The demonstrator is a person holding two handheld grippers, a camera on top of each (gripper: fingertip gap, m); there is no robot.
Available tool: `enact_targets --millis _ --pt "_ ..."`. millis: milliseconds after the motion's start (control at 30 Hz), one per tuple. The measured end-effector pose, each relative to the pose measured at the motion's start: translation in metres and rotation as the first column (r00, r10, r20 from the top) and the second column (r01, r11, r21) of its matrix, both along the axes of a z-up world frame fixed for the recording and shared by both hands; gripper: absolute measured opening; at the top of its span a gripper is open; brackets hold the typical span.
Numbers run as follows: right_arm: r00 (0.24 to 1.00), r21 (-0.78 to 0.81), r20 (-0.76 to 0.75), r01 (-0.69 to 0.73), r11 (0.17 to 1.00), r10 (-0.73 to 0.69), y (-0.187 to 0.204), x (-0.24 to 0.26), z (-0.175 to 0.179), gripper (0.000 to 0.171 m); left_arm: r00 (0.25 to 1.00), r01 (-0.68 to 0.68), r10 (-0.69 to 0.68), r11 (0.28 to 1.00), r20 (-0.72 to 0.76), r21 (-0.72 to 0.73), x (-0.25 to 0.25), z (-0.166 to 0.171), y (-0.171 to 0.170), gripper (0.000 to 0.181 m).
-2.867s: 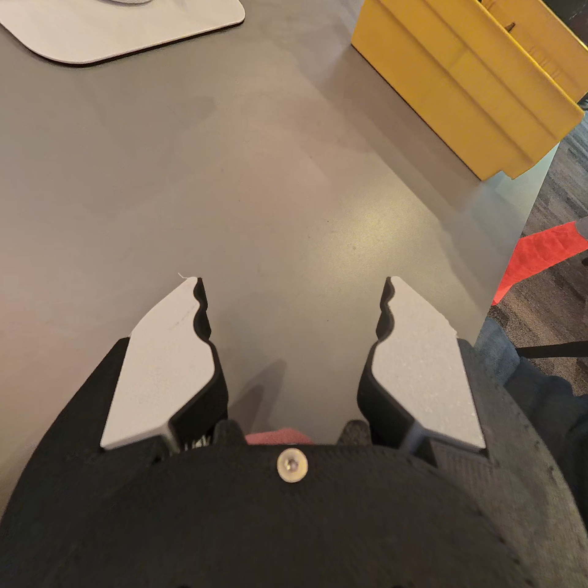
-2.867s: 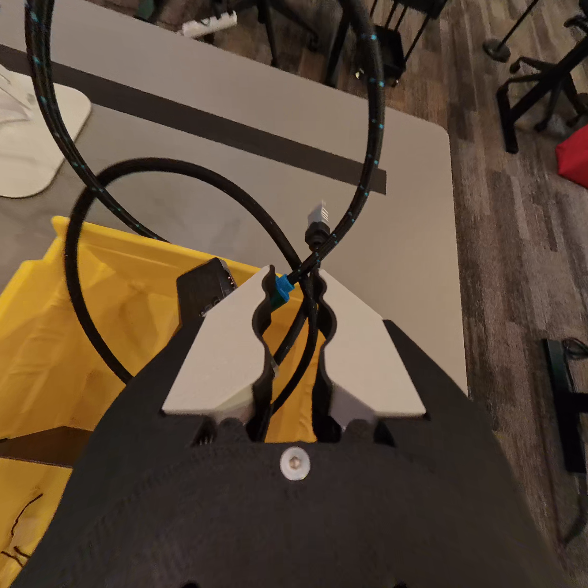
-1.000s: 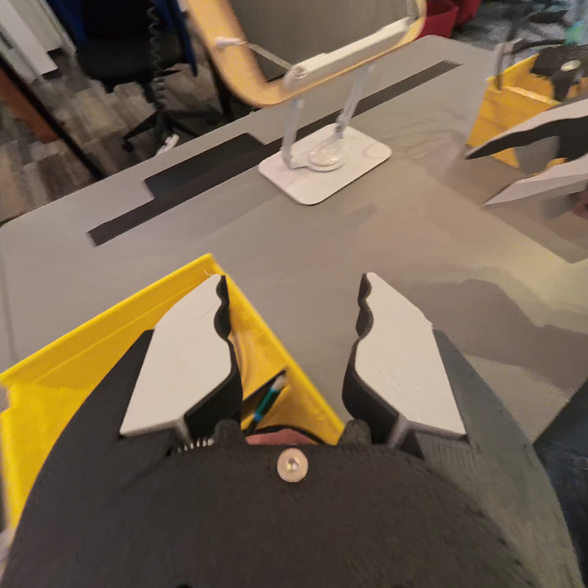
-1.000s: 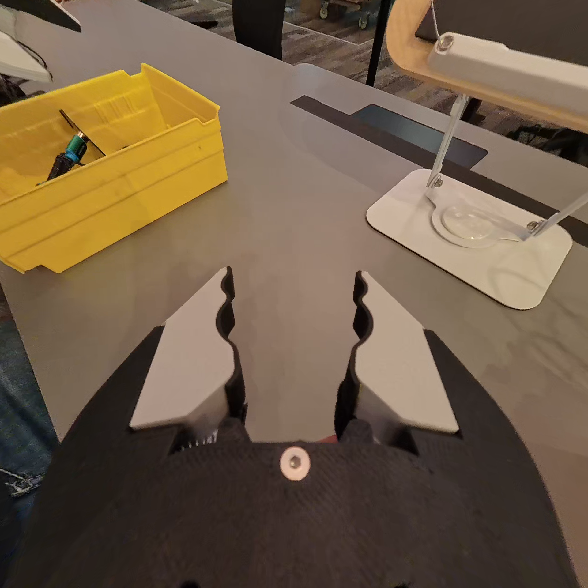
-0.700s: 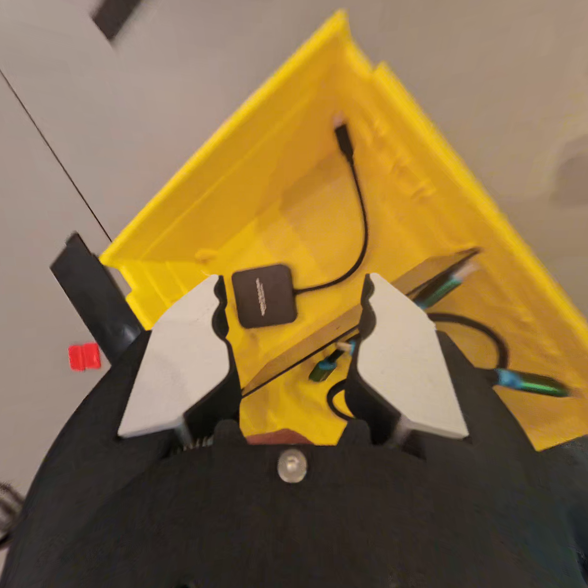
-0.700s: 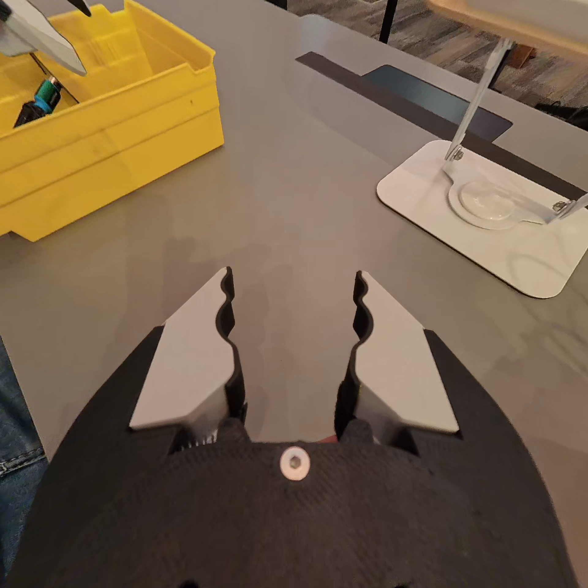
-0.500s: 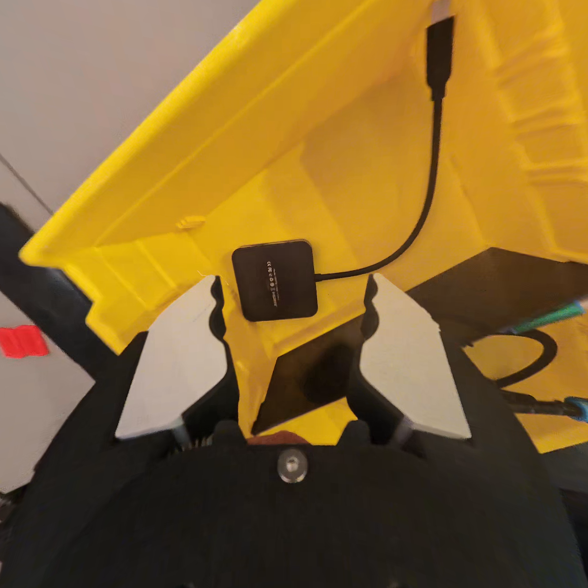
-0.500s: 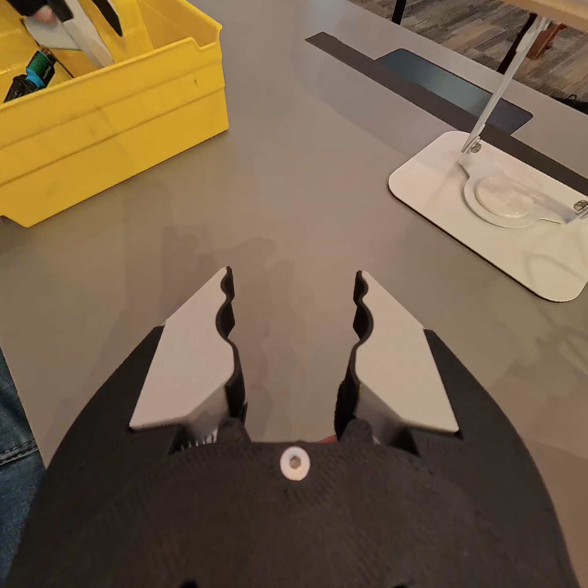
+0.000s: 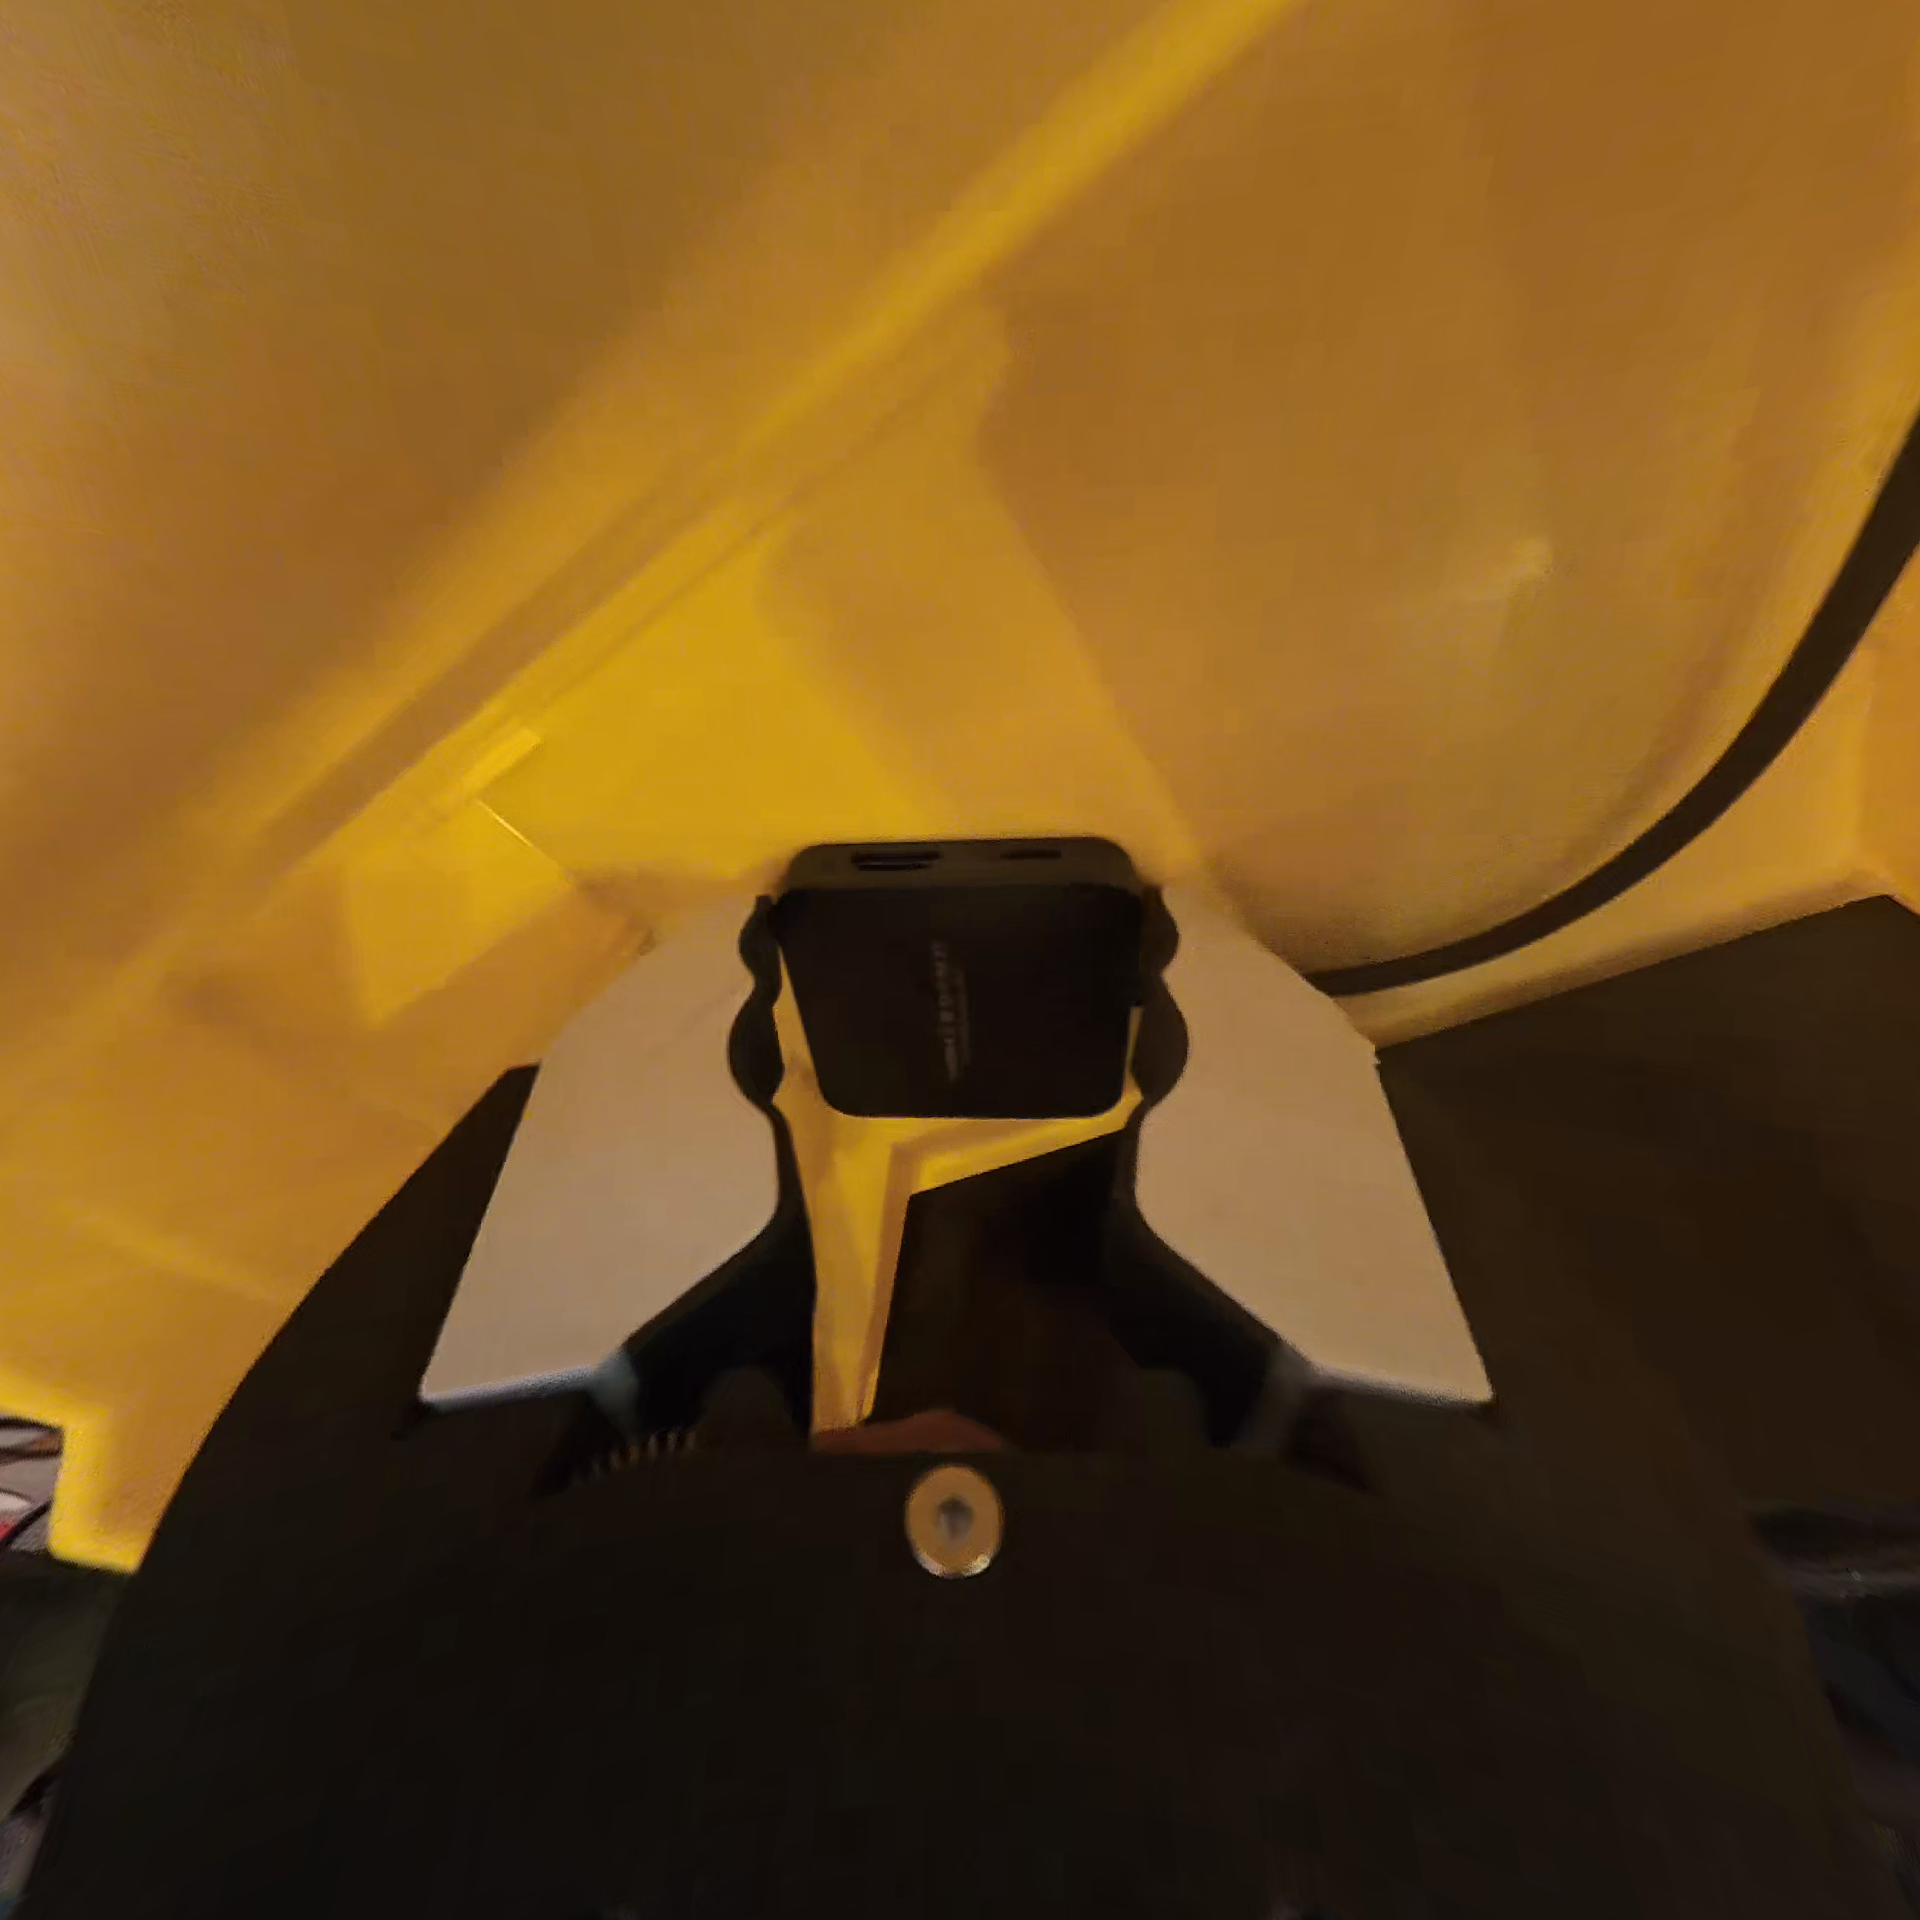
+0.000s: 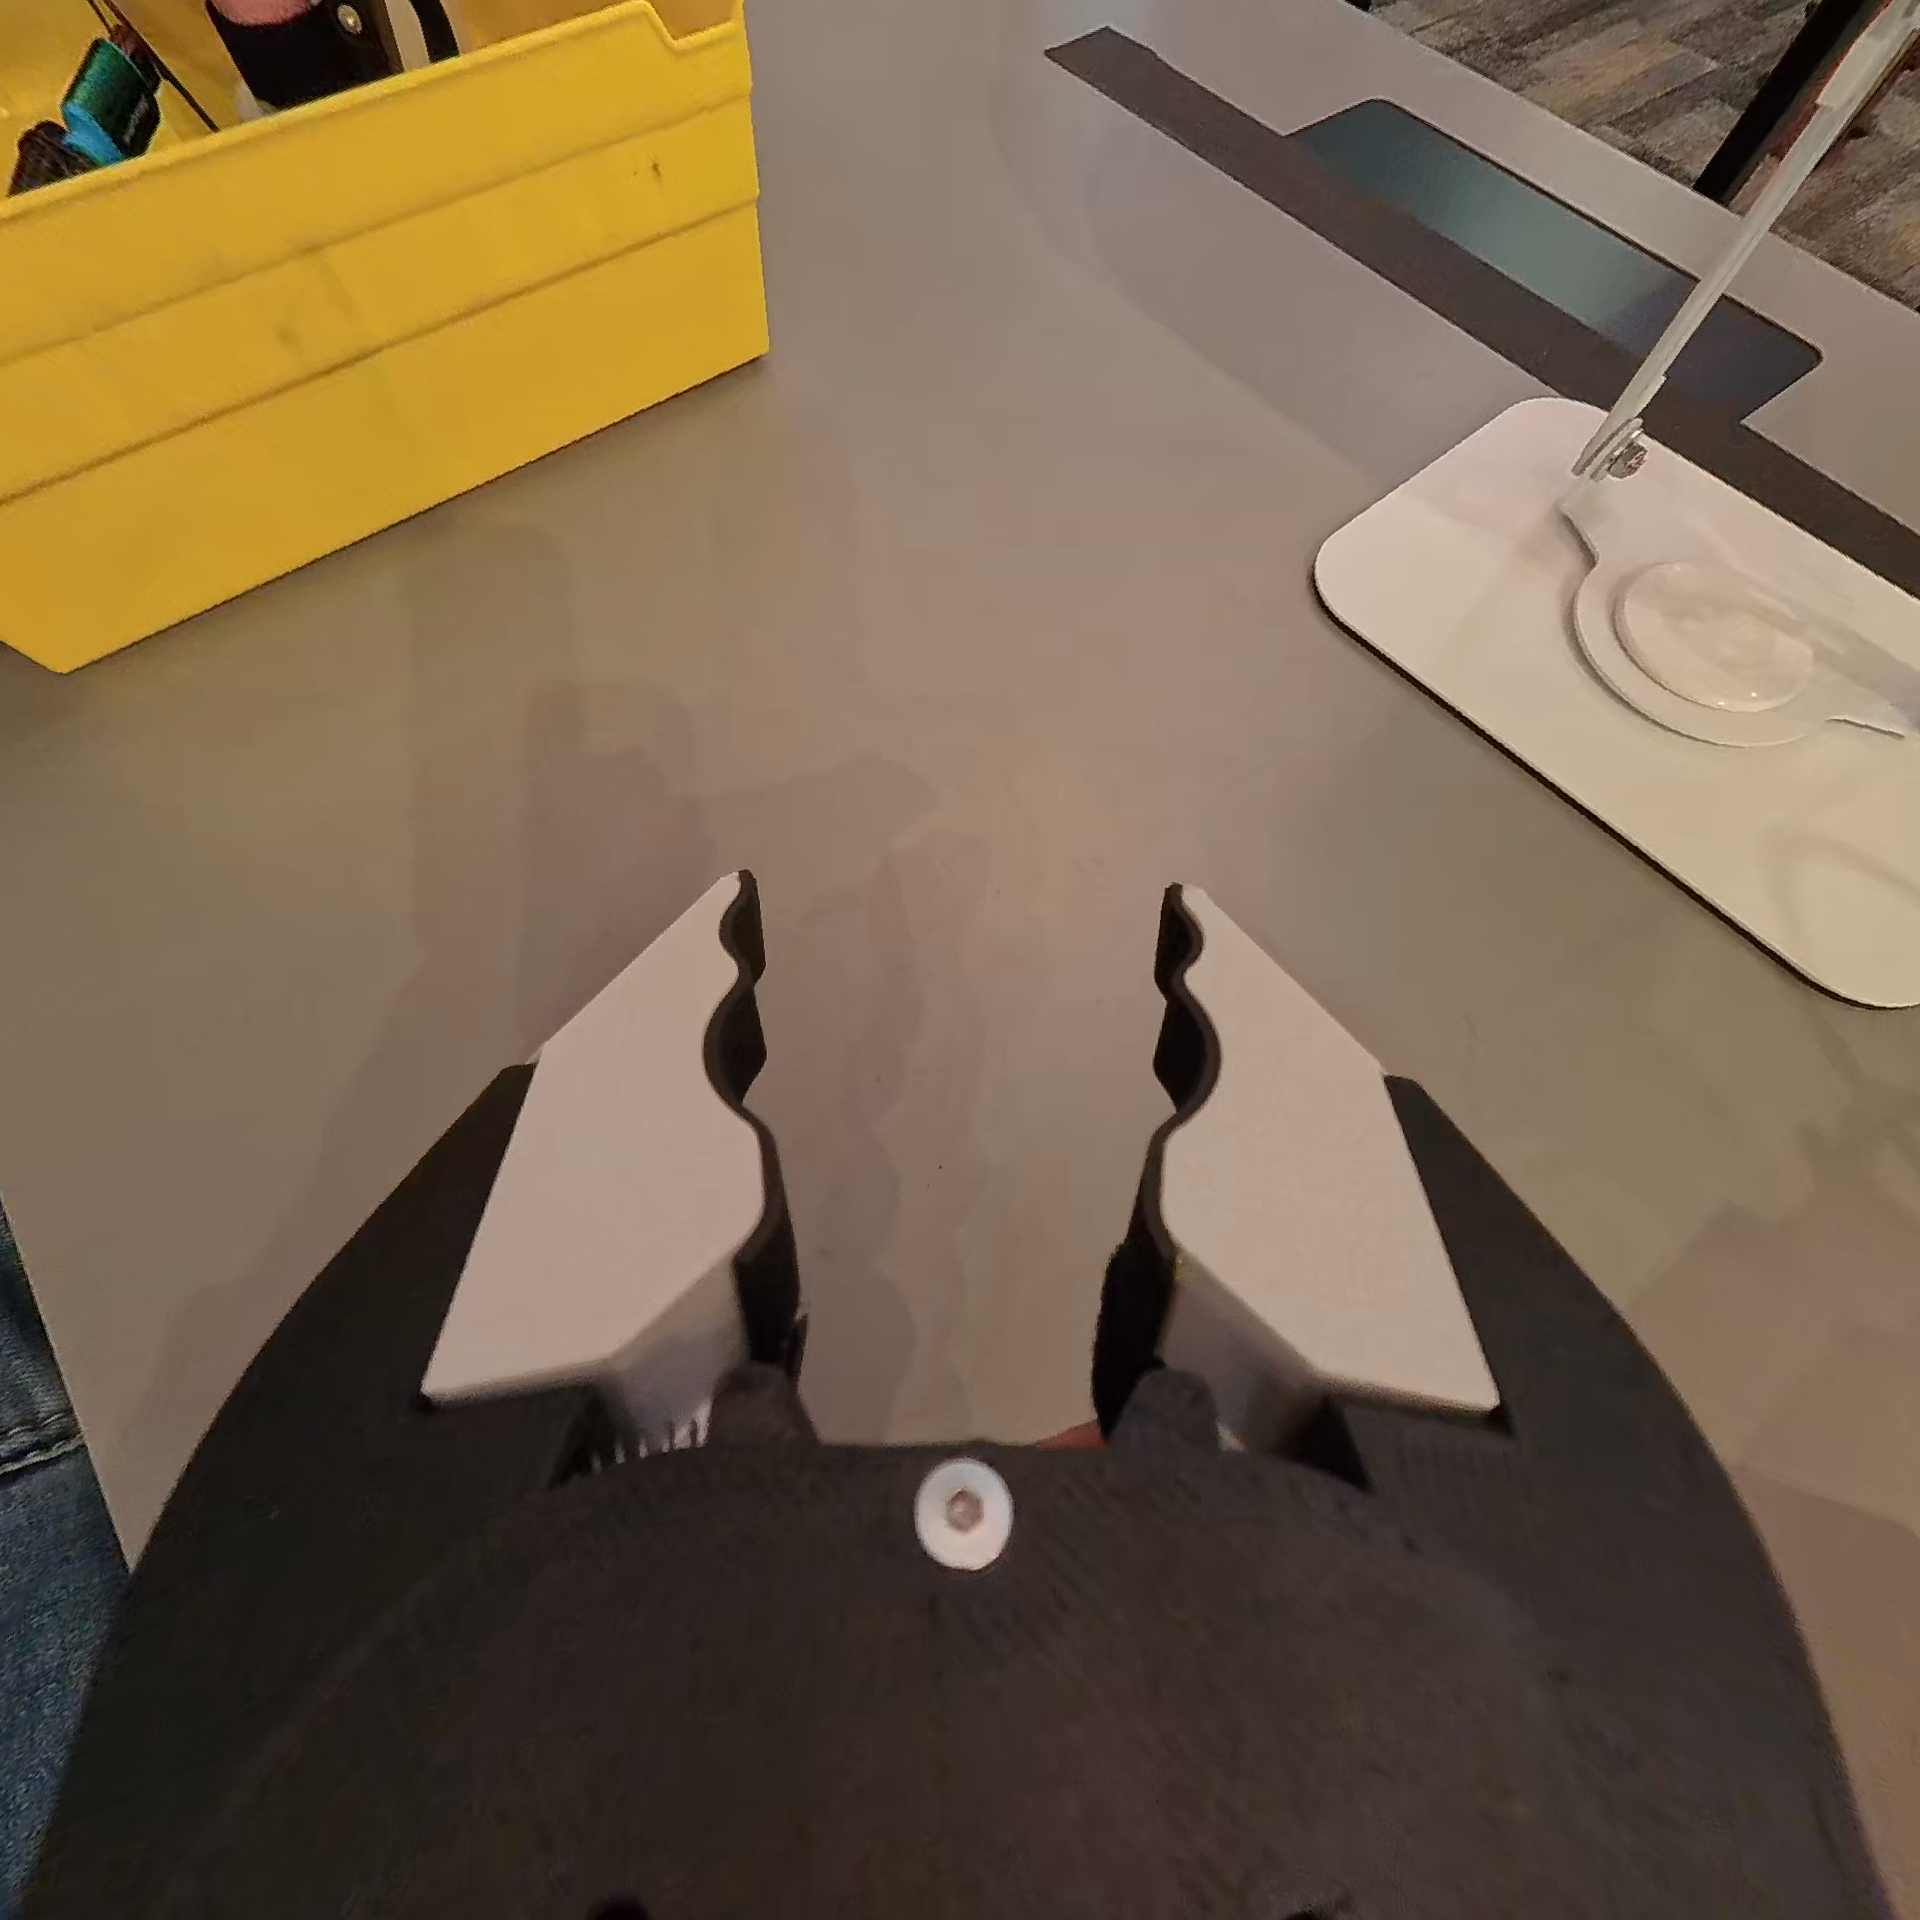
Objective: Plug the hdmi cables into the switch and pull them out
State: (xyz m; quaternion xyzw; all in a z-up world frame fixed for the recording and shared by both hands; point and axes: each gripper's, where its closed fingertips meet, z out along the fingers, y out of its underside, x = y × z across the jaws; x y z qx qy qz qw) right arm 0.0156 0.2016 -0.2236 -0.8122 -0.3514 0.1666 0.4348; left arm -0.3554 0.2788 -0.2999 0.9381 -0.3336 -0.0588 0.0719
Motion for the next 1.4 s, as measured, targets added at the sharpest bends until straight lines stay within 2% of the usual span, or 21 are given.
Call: enact_targets --millis 233,367,567,833,967,1067,1167,1400 --pt "1.0 0.006 -0.009 0.004 1.0 -0.004 0.0 0.004 0.003 0.075 0.999 0.047 -0.047 0.995 0.006 0.088 0.001 0.004 0.004 0.065" --pt "1.0 0.004 -0.012 0.006 1.0 -0.006 0.0 0.004 0.004 0.075 0.996 0.078 -0.084 0.976 0.024 0.204 0.003 0.025 0.011 0.065" --pt "1.0 -0.002 -0.009 -0.002 1.0 0.002 -0.001 0.0 0.001 0.075 0.981 0.105 -0.163 0.901 0.103 0.422 0.02 0.087 0.015 0.065" --pt "1.0 0.009 -0.01 0.005 1.0 -0.005 -0.001 -0.001 0.005 0.075 0.933 0.13 -0.327 0.693 0.149 0.71 0.078 0.202 0.006 0.065" --pt "1.0 0.02 -0.015 0.015 1.0 -0.015 -0.001 0.001 0.009 0.075 0.896 0.189 -0.427 0.618 0.124 0.763 0.123 0.234 -0.01 0.065" --pt "1.0 0.028 -0.02 0.023 0.999 -0.023 0.0 0.004 0.012 0.075 0.857 0.234 -0.501 0.59 0.123 0.773 0.161 0.239 -0.023 0.064" --pt "0.999 0.037 -0.028 0.039 0.999 -0.038 0.001 0.007 0.015 0.075 0.819 0.249 -0.547 0.607 0.17 0.755 0.201 0.225 -0.033 0.064" --pt "0.997 0.072 -0.07 0.022 0.997 -0.017 0.0 0.005 0.024 0.075 0.812 0.295 -0.546 0.689 0.206 0.662 0.277 0.137 -0.05 0.064"
